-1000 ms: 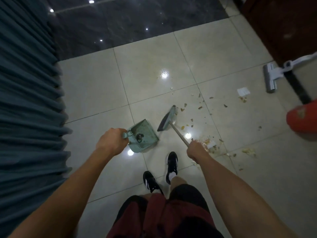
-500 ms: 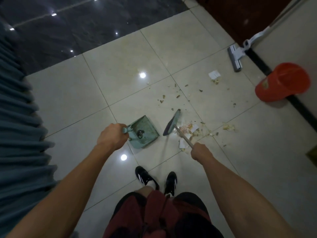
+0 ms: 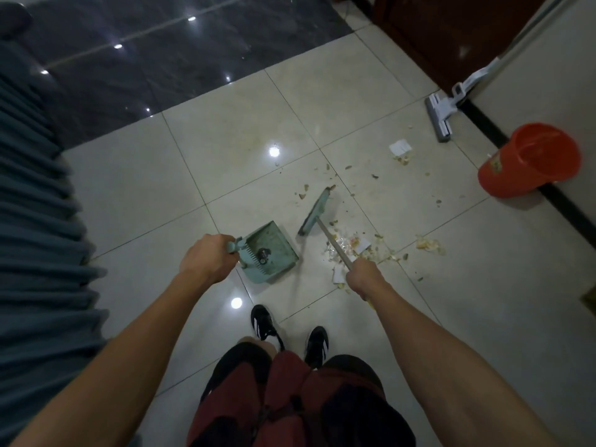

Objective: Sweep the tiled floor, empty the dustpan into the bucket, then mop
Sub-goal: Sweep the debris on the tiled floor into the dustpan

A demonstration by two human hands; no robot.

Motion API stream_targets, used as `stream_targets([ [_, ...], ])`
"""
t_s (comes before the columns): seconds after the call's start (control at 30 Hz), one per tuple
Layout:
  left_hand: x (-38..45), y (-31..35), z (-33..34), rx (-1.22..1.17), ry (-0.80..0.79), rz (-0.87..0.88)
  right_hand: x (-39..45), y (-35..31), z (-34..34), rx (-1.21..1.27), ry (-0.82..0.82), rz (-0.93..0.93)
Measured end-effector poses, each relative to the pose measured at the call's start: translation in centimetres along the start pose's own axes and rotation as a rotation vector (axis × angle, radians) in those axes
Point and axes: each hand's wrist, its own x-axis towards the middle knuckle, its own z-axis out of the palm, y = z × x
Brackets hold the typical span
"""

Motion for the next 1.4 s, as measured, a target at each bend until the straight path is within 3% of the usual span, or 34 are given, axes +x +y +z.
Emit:
stream_targets([
  [0.3,5.4,-7.1,-4.6,-0.166,0.025,-0.123,4.4,-11.1,-0.1,-0.039,-0.033,-0.042],
  [0.63,13.4,-13.9,-10.9,-0.171,0.009,-0.121,8.8,-24.2,0.1,-0.11,-0.016,-0.087],
  [1.03,24.5,-11.8,-16.3,-0.149,0.011,-0.132,18.2,-32.5,-5.2,-0.148,-0.022,-0.111],
  [1.4,33.2,-6.3,-18.8,-0.066,-0.026,-0.127,25.1,-34.2,-9.5,-0.024,-0.123,-0.103],
])
